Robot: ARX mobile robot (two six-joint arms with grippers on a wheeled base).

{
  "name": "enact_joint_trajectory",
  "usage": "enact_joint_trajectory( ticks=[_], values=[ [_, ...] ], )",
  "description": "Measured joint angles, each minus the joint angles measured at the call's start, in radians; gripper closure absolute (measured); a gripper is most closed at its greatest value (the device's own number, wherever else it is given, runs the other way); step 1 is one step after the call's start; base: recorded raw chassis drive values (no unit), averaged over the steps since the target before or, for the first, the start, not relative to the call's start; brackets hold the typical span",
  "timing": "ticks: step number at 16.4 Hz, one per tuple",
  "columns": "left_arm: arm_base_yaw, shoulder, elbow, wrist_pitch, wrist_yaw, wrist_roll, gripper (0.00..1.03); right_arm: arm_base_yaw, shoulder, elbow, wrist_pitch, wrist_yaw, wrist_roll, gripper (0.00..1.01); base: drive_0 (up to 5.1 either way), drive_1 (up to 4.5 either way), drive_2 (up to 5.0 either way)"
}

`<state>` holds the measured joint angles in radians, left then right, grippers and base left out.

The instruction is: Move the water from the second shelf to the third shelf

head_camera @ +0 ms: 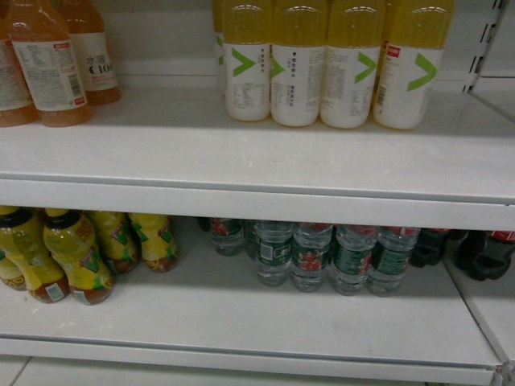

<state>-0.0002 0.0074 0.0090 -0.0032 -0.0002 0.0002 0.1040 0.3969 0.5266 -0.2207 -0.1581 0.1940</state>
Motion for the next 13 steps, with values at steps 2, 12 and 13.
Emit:
enact_joint_trajectory(
  ticks=[2,12,13],
  values=[
    [0.0,0.0,0.0,0.0,0.0,0.0,0.05,0.0,0.0,0.0,-0.001,0.0,0.0,0.59,-4.5,2.17,2.2],
    [0.0,0.0,0.0,0.0,0.0,0.0,0.05,-0.001,0.0,0.0,-0.003,-0.001,0.0,0.59,-4.5,2.17,2.2],
    [0.0,0.0,0.0,0.0,0.0,0.0,0.05,0.0,-0.002,0.0,-0.002,-0.001,0.0,0.59,-4.6,2.19,2.2]
  ],
)
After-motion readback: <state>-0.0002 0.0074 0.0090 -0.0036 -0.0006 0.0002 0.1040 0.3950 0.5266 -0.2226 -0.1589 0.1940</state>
